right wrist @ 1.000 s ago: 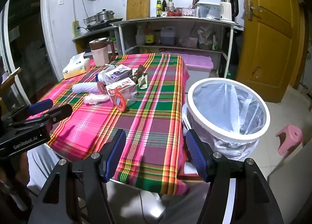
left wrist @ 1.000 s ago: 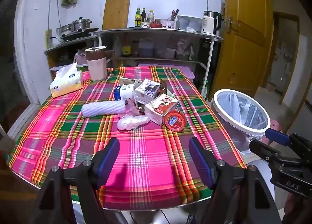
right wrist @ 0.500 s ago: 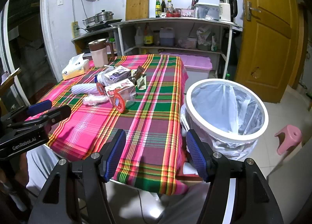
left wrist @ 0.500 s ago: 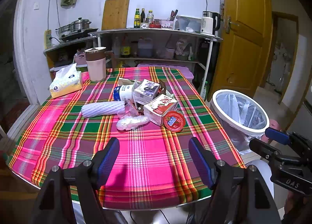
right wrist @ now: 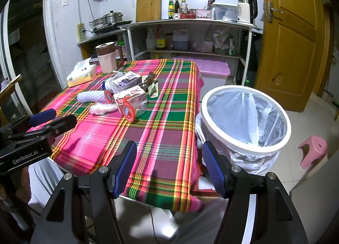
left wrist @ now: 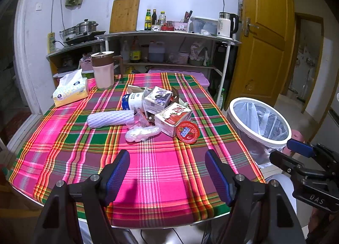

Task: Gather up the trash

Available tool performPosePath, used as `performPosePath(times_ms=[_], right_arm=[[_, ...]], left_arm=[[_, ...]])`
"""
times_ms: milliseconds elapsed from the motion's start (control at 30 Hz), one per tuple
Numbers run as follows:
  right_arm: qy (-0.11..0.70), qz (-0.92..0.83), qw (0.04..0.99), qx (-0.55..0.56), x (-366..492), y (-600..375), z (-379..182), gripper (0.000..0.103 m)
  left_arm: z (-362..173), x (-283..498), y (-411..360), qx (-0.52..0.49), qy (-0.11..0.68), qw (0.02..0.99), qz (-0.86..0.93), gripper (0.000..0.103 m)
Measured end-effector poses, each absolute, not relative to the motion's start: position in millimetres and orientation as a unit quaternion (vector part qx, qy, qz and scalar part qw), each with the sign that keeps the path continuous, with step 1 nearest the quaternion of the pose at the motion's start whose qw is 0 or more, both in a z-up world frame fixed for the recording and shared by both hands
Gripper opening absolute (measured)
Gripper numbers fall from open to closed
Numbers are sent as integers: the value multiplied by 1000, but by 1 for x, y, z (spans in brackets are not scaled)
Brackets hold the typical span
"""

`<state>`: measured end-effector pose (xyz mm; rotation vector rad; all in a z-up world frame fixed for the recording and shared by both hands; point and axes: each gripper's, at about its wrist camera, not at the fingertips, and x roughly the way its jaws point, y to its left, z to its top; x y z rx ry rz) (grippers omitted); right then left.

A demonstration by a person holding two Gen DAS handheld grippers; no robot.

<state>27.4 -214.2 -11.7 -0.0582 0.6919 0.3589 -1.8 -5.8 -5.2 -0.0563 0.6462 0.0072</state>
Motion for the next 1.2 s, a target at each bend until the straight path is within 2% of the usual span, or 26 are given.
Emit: performPosePath(times_ms=[1200], right_arm=[[338, 175, 924, -28, 29, -214, -13, 65]], left_arm=[[-5, 0, -7, -29, 319, 947, 3, 73]])
